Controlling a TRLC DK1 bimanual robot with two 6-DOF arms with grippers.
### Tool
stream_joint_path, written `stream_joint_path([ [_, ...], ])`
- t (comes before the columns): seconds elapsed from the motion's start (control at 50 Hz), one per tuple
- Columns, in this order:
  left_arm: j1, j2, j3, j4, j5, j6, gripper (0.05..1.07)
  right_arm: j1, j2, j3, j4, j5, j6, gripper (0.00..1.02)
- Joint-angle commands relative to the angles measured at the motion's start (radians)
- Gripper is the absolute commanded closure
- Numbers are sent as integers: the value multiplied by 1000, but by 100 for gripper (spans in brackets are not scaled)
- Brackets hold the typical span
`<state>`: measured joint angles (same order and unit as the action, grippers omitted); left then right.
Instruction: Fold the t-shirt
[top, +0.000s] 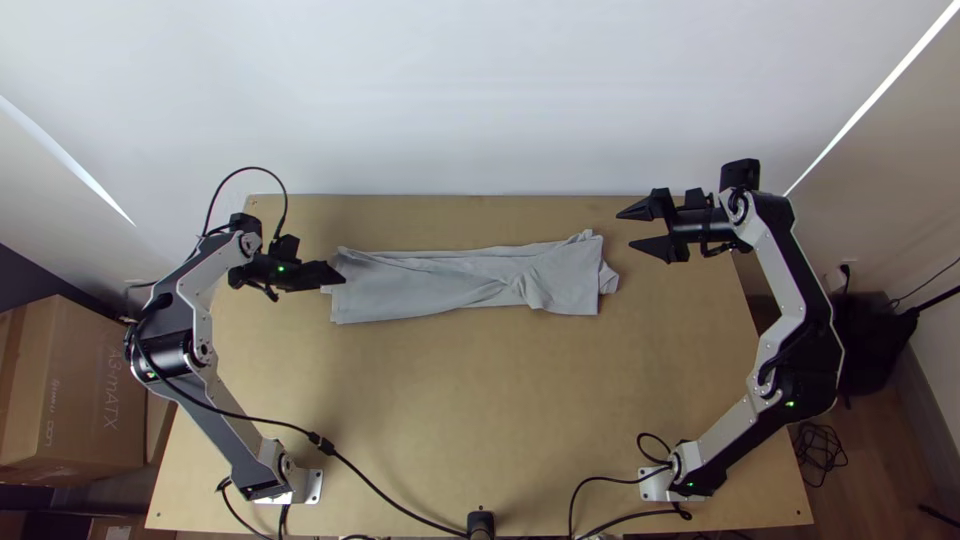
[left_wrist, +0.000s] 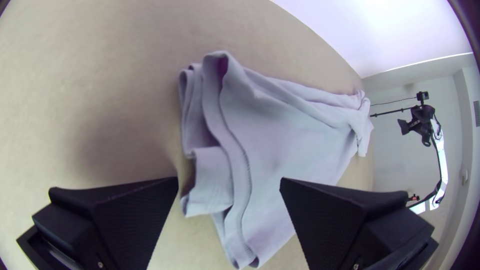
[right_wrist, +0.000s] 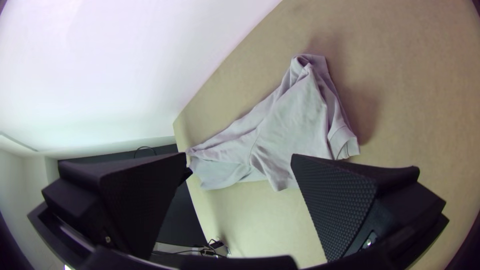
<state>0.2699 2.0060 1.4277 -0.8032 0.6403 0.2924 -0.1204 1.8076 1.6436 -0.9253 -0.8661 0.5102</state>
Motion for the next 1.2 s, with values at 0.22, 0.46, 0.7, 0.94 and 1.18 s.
stream_joint_path([
  [0.22, -166, 54, -27, 56, -11, -130, 10, 38, -120, -120, 63, -16, 57, 6],
  [0.46, -153, -33, -104, 142, -42, -162, 105, 42, -192, -200, 95, -16, 74, 6],
  [0.7, 37, -125, -165, 87, -41, -79, 105, 33, -238, -263, 114, -16, 73, 6],
  [0.94, 279, -158, -49, -152, -41, 113, 105, 38, -257, -321, 151, -14, 73, 6],
  [1.18, 331, -237, 122, -403, -30, 189, 105, 44, -269, -349, 169, -14, 76, 6],
])
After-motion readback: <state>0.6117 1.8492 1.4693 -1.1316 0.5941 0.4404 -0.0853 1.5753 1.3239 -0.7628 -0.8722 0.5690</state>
